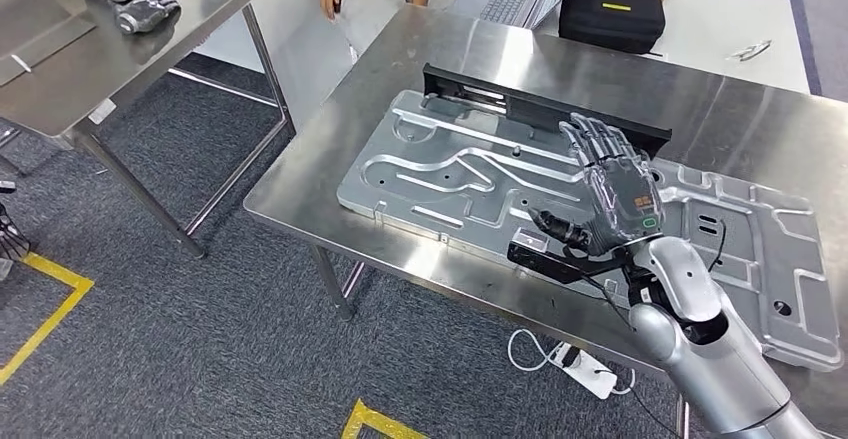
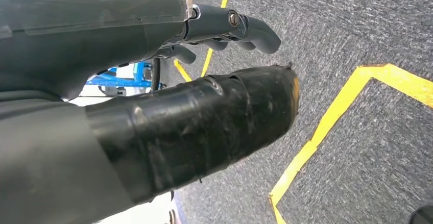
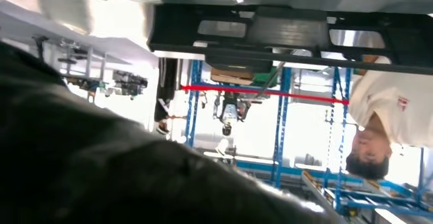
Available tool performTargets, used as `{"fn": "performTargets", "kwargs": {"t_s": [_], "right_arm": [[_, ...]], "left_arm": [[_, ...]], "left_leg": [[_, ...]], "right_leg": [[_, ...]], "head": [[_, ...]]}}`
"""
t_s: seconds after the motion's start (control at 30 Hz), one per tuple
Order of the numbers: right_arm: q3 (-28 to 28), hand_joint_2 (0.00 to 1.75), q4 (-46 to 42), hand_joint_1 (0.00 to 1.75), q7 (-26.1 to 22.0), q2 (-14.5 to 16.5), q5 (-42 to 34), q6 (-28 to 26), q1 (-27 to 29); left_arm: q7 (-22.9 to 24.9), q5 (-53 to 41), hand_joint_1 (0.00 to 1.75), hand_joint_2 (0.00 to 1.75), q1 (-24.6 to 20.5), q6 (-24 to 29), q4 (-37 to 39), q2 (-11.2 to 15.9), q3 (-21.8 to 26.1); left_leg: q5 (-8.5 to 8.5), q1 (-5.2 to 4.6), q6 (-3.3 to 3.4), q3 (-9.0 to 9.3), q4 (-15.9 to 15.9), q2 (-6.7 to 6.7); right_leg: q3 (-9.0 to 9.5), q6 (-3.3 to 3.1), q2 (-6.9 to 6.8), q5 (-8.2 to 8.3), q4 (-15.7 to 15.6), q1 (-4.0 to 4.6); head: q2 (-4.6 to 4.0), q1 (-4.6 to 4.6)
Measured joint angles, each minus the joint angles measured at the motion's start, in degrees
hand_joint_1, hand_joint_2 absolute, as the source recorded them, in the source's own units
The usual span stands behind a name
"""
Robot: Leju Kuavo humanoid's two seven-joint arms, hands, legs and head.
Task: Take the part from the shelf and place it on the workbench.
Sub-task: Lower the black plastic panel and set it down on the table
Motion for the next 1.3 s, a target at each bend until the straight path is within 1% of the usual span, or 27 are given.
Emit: {"fn": "performTargets", "kwargs": {"t_s": [0.07, 0.13, 0.17, 0.23, 0.27, 0.3, 0.33, 0.37, 0.43, 0.5, 0.53, 0.6, 0.67, 0.77, 0.8, 0.83, 0.87, 0.9, 0.93, 0.97, 1.0, 1.03, 1.13, 1.17, 1.23, 1.27, 1.3], "right_arm": [[-0.1, 0.0, -0.4, 0.0, 0.0, -0.1, 0.1, -0.1, 0.3], [-0.1, 0.0, -0.8, 0.0, 0.1, -0.1, 0.3, -0.2, 0.5], [-0.1, 0.0, -1.0, 0.0, 0.1, -0.1, 0.5, -0.3, 0.6], [-0.1, 0.0, -1.6, 0.0, 0.1, -0.1, 0.8, -0.5, 0.9], [-0.1, 0.0, -1.9, 0.0, 0.1, -0.1, 1.0, -0.5, 1.2], [-0.1, 0.0, -2.2, 0.0, 0.1, -0.1, 1.0, -0.6, 1.5], [-0.1, 0.0, -2.5, 0.0, 0.1, -0.2, 1.1, -0.6, 1.8], [-0.1, 0.0, -2.8, 0.0, 0.1, -0.2, 1.1, -0.7, 2.1], [-0.1, 0.0, -3.8, 0.0, 0.1, -0.3, 1.3, -0.8, 2.7], [0.0, 0.0, -5.0, 0.0, 0.1, -0.5, 1.7, -1.2, 3.4], [0.1, 0.0, -5.5, 0.0, 0.1, -0.6, 1.9, -1.4, 4.0], [0.3, 0.0, -6.6, 0.0, 0.1, -0.9, 2.2, -1.7, 5.5], [0.3, 0.0, -7.7, 0.0, 0.3, -1.6, 2.5, -2.0, 7.5], [0.4, 0.0, -9.1, 0.0, 0.4, -2.8, 2.9, -2.4, 10.2], [0.4, 0.0, -9.4, 0.0, 0.6, -3.0, 3.0, -2.5, 11.0], [0.4, 0.0, -9.7, 0.0, 0.7, -3.3, 3.0, -2.5, 11.9], [0.4, 0.0, -10.0, 0.0, 0.9, -3.6, 3.1, -2.5, 12.9], [0.4, 0.0, -10.4, 0.0, 1.1, -4.0, 3.1, -2.5, 13.9], [0.4, 0.0, -10.9, 0.0, 1.3, -4.3, 3.1, -2.5, 15.1], [0.3, 0.0, -11.4, 0.0, 1.6, -4.5, 3.1, -2.5, 16.5], [0.1, 0.0, -12.0, 0.0, 1.8, -4.7, 3.1, -2.5, 18.1], [-0.1, 0.0, -12.6, 0.0, 2.1, -4.8, 3.1, -2.5, 19.8], [-0.8, 0.0, -14.5, 0.0, 2.9, -5.0, 2.6, -2.2, 24.8], [-1.0, 0.0, -15.0, 0.0, 3.2, -5.1, 2.3, -2.0, 26.1], [-1.3, 0.0, -15.9, 0.0, 3.8, -5.1, 1.5, -1.7, 28.2], [-1.4, 0.0, -16.3, 0.0, 4.0, -5.1, 1.1, -1.6, 29.0], [-1.5, 0.0, -16.5, 0.0, 4.4, -5.1, 0.6, -1.4, 29.7]], "left_arm": [[0.0, -0.1, 0.0, 0.0, 0.1, 0.1, 0.0, 0.0, 0.0], [0.0, -0.3, 0.0, 0.0, 0.2, 0.1, 0.0, 0.0, 0.0], [0.0, -0.5, 0.0, 0.0, 0.2, 0.1, 0.0, 0.0, 0.0], [0.0, -0.7, 0.0, 0.0, 0.2, 0.2, 0.0, 0.0, 0.0], [0.0, -0.8, 0.0, 0.0, 0.2, 0.3, 0.0, 0.0, 0.0], [0.0, -0.9, 0.0, 0.0, 0.2, 0.4, 0.0, 0.0, 0.0], [0.0, -1.1, 0.0, 0.0, 0.2, 0.5, 0.0, 0.0, 0.0], [0.0, -1.2, 0.0, 0.0, 0.2, 0.7, 0.1, 0.0, 0.0], [0.0, -1.5, 0.0, 0.0, 0.1, 0.9, 0.1, 0.2, 0.0], [-0.1, -1.7, 0.0, 0.0, 0.1, 1.1, 0.3, 0.5, 0.0], [-0.1, -1.9, 0.0, 0.0, 0.1, 1.2, 0.3, 0.7, 0.0], [-0.2, -2.3, 0.0, 0.0, 0.2, 1.5, 0.4, 0.7, 0.0], [-0.2, -2.8, 0.0, 0.0, 0.2, 1.6, 0.4, 0.7, 0.0], [-0.4, -3.1, 0.0, 0.0, 0.3, 1.7, 0.6, 0.6, 0.0], [-0.4, -3.1, 0.0, 0.0, 0.3, 1.7, 0.7, 0.6, 0.0], [-0.4, -3.2, 0.0, 0.0, 0.3, 1.7, 0.7, 0.6, 0.0], [-0.4, -3.3, 0.0, 0.0, 0.3, 1.7, 0.7, 0.5, 0.0], [-0.4, -3.5, 0.0, 0.0, 0.3, 1.7, 0.8, 0.5, 0.0], [-0.4, -3.6, 0.0, 0.0, 0.3, 1.6, 0.8, 0.4, 0.0], [-0.5, -3.8, 0.0, 0.0, 0.3, 1.6, 0.7, 0.4, 0.0], [-0.5, -3.9, 0.0, 0.0, 0.3, 1.6, 0.7, 0.4, 0.0], [-0.6, -3.9, 0.0, 0.0, 0.3, 1.5, 0.6, 0.4, 0.0], [-0.6, -4.0, 0.0, 0.0, 0.6, 1.4, 0.5, 0.3, 0.0], [-0.7, -4.0, 0.0, 0.0, 0.7, 1.4, 0.5, 0.3, 0.0], [-0.7, -4.1, 0.0, 0.0, 0.9, 1.3, 0.3, 0.2, 0.0], [-0.7, -4.1, 0.0, 0.0, 0.9, 1.2, 0.2, 0.2, 0.0], [-0.7, -4.1, 0.0, 0.0, 0.9, 1.2, 0.2, 0.2, 0.0]], "left_leg": [[0.68, -0.1, -0.71, -0.23, 0.1, -0.13], [-0.55, 0.09, -1.4, -1.13, 1.2, -0.23], [-2.61, 0.19, -1.7, -1.87, 2.9, -0.25], [-8.33, 0.28, -2.1, -3.61, 9.2, -0.23], [-10.32, 0.29, -2.17, -4.22, 12.6, -0.23], [-11.13, 0.28, -2.1, -4.24, 15.1, -0.24], [-10.78, 0.21, -1.87, -3.47, 15.8, -0.25], [-9.59, 0.08, -1.43, -1.73, 14.5, -0.27], [-7.48, -0.53, 0.24, 4.01, 7.1, -0.39], [-7.42, -1.21, 1.62, 8.91, -0.4, -0.52], [-7.58, -1.48, 1.99, 9.9, -2.3, -0.59], [-5.88, -1.65, 2.21, 10.28, -4.6, -0.59], [-3.56, -1.36, 2.56, 10.42, -6.9, -0.18], [-2.27, -0.88, 2.58, 9.24, -7.3, 0.73], [-2.2, -0.73, 2.48, 8.58, -6.7, 1.14], [-2.24, -0.47, 2.32, 7.84, -5.9, 1.59], [-2.39, -0.09, 2.07, 6.98, -4.9, 2.02], [-2.66, 0.36, 1.65, 6.04, -3.7, 2.4], [-3.02, 0.66, 1.09, 5.07, -2.4, 2.74], [-3.43, 0.82, 0.51, 4.24, -1.0, 2.98], [-3.85, 0.74, -0.03, 3.62, 0.2, 3.16], [-4.12, 0.58, -0.4, 3.2, 1.1, 3.3], [-5.18, 0.7, -1.11, 2.43, 2.7, 3.37], [-6.84, 0.81, -1.33, 1.95, 3.9, 2.78], [-12.28, 0.95, -1.5, 0.67, 8.8, 1.02], [-14.82, 0.92, -1.36, 0.13, 12.1, 0.45], [-16.37, 0.84, -1.1, -0.02, 14.8, 0.18]], "right_leg": [[-0.44, -1.3, 0.1, 0.27, -0.1, 0.11], [-1.5, -2.47, -0.02, 1.19, -0.2, 0.08], [-2.18, -2.98, -0.08, 1.83, -0.3, 0.06], [-3.51, -3.47, -0.15, 3.05, -0.3, 0.25], [-4.3, -3.55, -0.19, 3.64, -0.3, 0.41], [-5.08, -3.62, -0.24, 4.2, -0.3, 0.62], [-5.83, -3.66, -0.27, 4.74, -0.3, 0.85], [-6.5, -3.71, -0.28, 5.24, -0.3, 1.09], [-7.5, -3.72, -0.26, 6.15, -0.3, 1.43], [-7.86, -3.4, -0.35, 7.09, -0.7, 1.28], [-7.89, -3.07, -0.44, 7.67, -1.1, 0.99], [-7.82, -2.38, -0.42, 8.82, -2.3, 0.56], [-8.26, -1.91, -0.21, 7.31, -1.8, 0.55], [-10.65, -0.97, -0.07, 0.34, 7.1, 0.17], [-11.07, -0.51, -0.1, -0.77, 10.0, -0.11], [-10.66, 0.01, -0.15, -0.62, 11.1, -0.43], [-9.37, 0.61, -0.31, 0.37, 10.2, -0.76], [-7.25, 1.32, -0.75, 1.58, 7.5, -1.15], [-5.26, 2.0, -1.54, 1.84, 4.4, -1.24], [-4.01, 2.15, -2.23, 2.18, 2.5, -1.16], [-3.51, 1.87, -2.77, 1.85, 1.4, -1.16], [-3.88, 1.19, -2.89, 1.4, 1.8, -0.97], [-5.48, -1.01, -1.84, 1.91, 2.8, -0.97], [-6.11, -1.55, -1.48, 2.39, 2.8, -0.92], [-7.45, -2.39, -0.57, 3.66, 2.6, -0.68], [-8.16, -2.58, -0.06, 4.33, 2.5, -0.49], [-8.93, -2.72, 0.49, 5.01, 2.5, -0.25]], "head": [[0.0, -0.03], [0.0, 0.0], [0.0, 0.02], [0.0, 0.0], [0.0, 0.0], [0.0, 0.0], [0.0, 0.0], [0.0, 0.0], [0.0, 0.02], [0.0, 0.04], [0.0, 0.04], [0.0, 0.01], [0.0, 0.05], [0.0, 0.2], [0.0, 0.22], [0.0, 0.24], [0.0, 0.23], [0.0, 0.24], [0.0, 0.27], [0.0, 0.3], [0.0, 0.33], [0.0, 0.33], [0.0, 0.3], [0.0, 0.32], [0.0, 0.3], [0.0, 0.31], [0.0, 0.3]]}}
